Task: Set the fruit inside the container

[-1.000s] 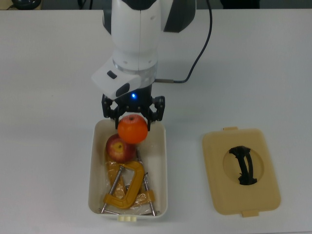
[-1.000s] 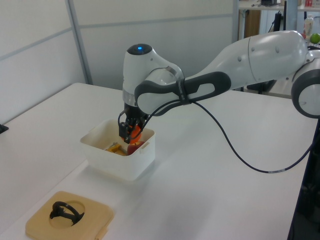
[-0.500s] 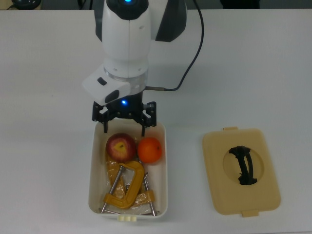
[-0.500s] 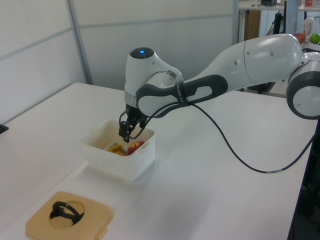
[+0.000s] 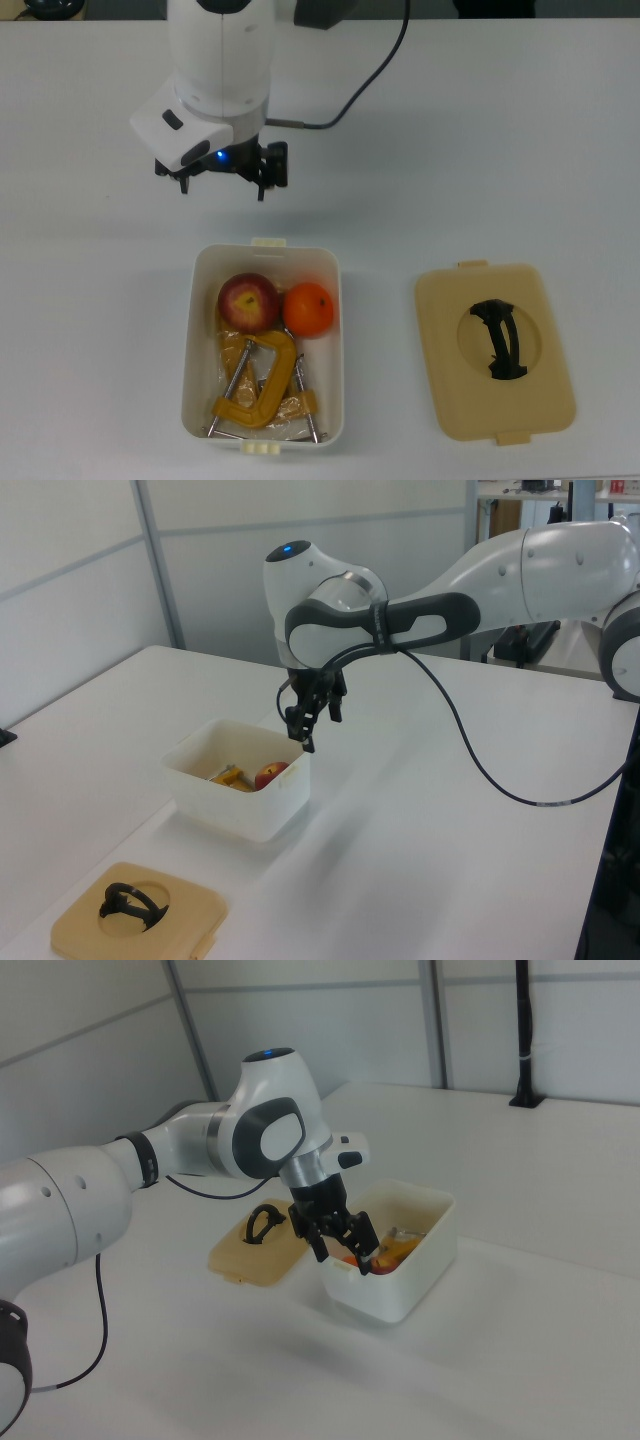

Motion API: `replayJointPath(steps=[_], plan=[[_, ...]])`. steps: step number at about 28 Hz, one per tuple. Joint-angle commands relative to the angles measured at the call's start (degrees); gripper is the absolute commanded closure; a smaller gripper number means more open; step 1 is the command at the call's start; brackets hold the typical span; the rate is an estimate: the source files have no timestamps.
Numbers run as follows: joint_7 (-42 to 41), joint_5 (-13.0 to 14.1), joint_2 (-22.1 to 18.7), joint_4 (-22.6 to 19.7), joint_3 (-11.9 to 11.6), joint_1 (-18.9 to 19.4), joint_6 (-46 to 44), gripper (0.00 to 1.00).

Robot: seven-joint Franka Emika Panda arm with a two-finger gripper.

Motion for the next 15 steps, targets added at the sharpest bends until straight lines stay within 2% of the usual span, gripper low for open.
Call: replayJointPath(steps=[1, 6, 15], plan=[[-4.3, 1.2, -1.4, -0.8, -0.3, -0.8, -3.3, 0.0], [-4.4, 2.5, -1.4, -0.8, -0.3, -1.3, -3.7, 0.0], [-4.1, 2.7, -1.4, -0.8, -0.3, -2.2, -3.7, 0.0]])
